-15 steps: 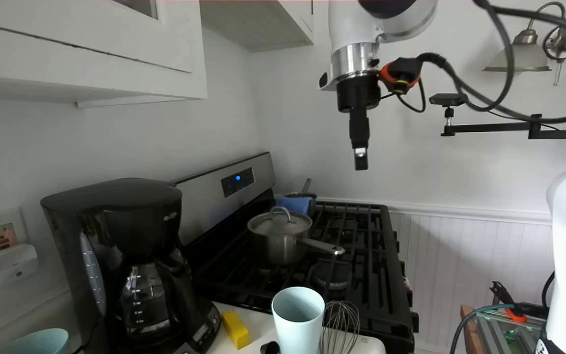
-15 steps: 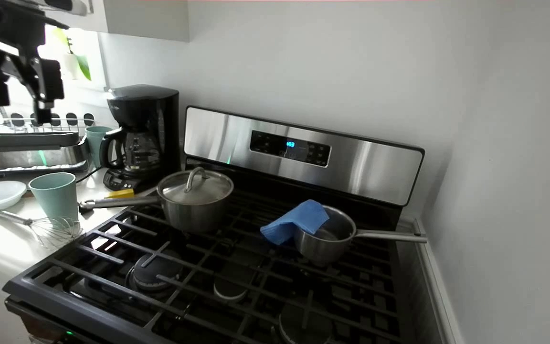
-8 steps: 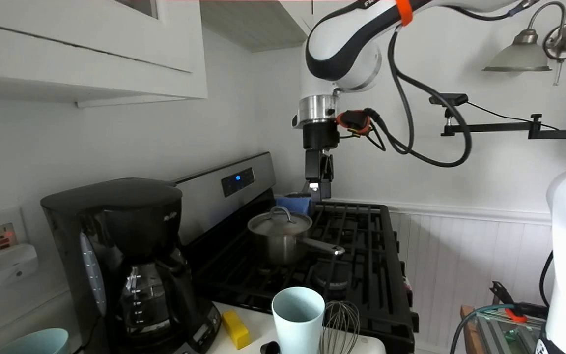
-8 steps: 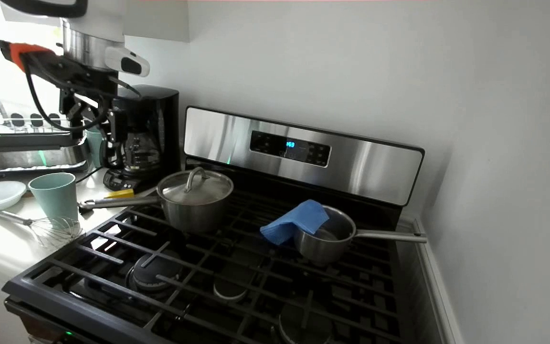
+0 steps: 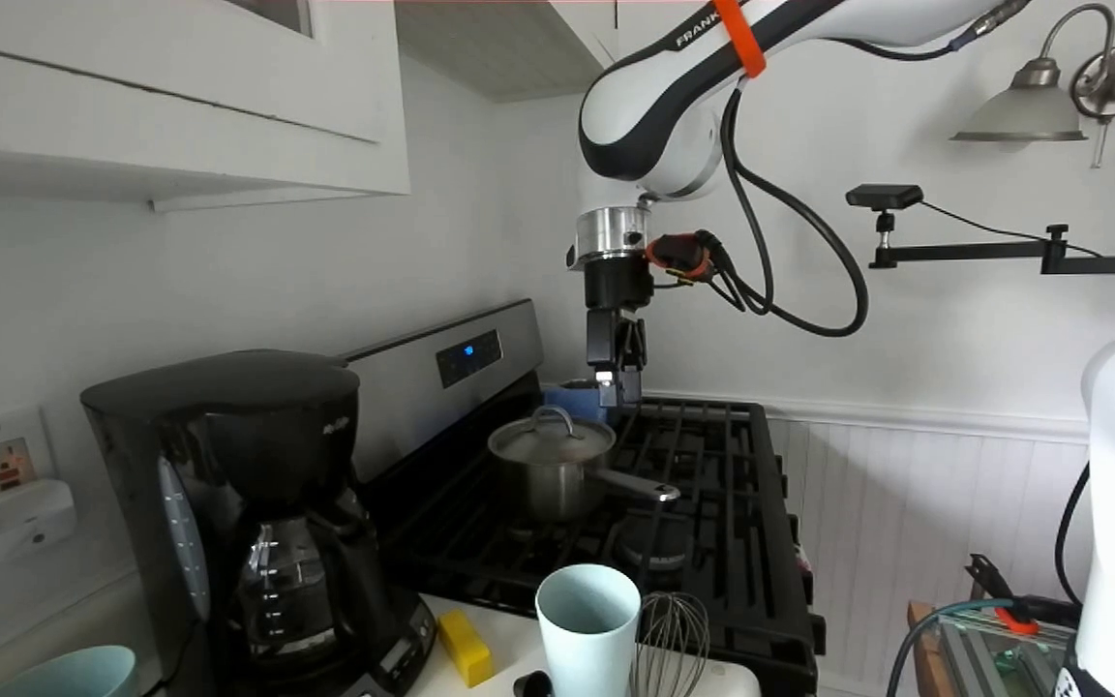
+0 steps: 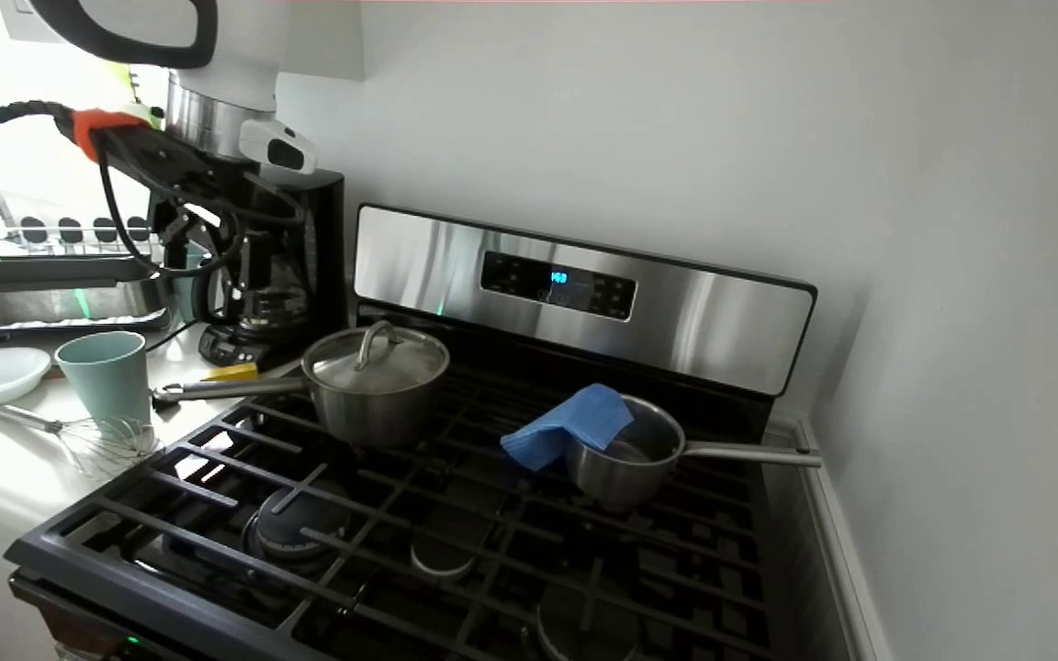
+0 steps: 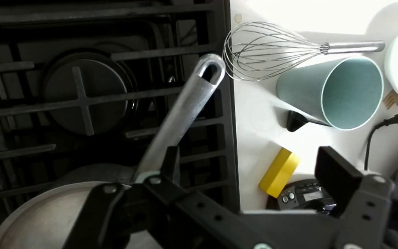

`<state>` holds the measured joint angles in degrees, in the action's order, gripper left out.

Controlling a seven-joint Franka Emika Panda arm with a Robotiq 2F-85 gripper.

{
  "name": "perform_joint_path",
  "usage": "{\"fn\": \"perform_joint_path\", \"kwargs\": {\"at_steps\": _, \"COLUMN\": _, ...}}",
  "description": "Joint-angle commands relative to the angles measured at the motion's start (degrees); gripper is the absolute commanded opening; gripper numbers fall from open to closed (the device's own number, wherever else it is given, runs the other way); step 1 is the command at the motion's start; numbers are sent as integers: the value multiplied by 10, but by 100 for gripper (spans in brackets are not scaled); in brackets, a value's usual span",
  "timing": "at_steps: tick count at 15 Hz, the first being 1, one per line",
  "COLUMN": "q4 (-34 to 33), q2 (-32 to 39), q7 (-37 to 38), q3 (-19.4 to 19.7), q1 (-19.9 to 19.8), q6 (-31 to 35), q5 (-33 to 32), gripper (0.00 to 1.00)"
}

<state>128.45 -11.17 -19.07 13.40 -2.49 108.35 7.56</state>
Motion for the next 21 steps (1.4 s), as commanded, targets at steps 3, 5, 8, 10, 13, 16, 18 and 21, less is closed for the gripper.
{"fn": "perform_joint_path", "kwargs": {"at_steps": 3, "q4": -47, "q2": 68, "q7": 3, "q3": -5, "q1": -25, "q6": 36, "q5": 15, "gripper": 100}}
{"fn": "perform_joint_path", "kwargs": {"at_steps": 5, "q4": -85, "q2": 108, "q7": -24, "q3": 0, "q1": -34, "q6": 23, "q5": 32, "gripper": 100}}
{"fn": "perform_joint_path", "kwargs": {"at_steps": 8, "q4": -134, "q2": 155, "q7": -70, "q3": 3, "q1": -58, "q6": 11, "q5": 49, "gripper": 100}}
{"fn": "perform_joint_path", "kwargs": {"at_steps": 10, "q4": -170, "q2": 191, "q7": -96, "q3": 0, "q1": -77, "q6": 11, "q5": 66, "gripper": 100}}
{"fn": "perform_joint_path", "kwargs": {"at_steps": 13, "q4": -225, "q2": 242, "q7": -134, "q3": -10, "q1": -106, "q6": -1, "q5": 97, "gripper": 100}}
{"fn": "perform_joint_path", "kwargs": {"at_steps": 16, "q4": -279, "q2": 290, "q7": -170, "q3": -25, "q1": -135, "q6": -30, "q5": 134, "gripper": 100}}
{"fn": "perform_joint_path", "kwargs": {"at_steps": 18, "q4": -314, "q2": 321, "q7": -181, "q3": -36, "q1": -152, "q6": -56, "q5": 157, "gripper": 100}}
{"fn": "perform_joint_path", "kwargs": {"at_steps": 21, "q4": -355, "q2": 355, "q7": -186, "q3": -51, "q1": -174, "q6": -92, "q5": 181, "gripper": 100}}
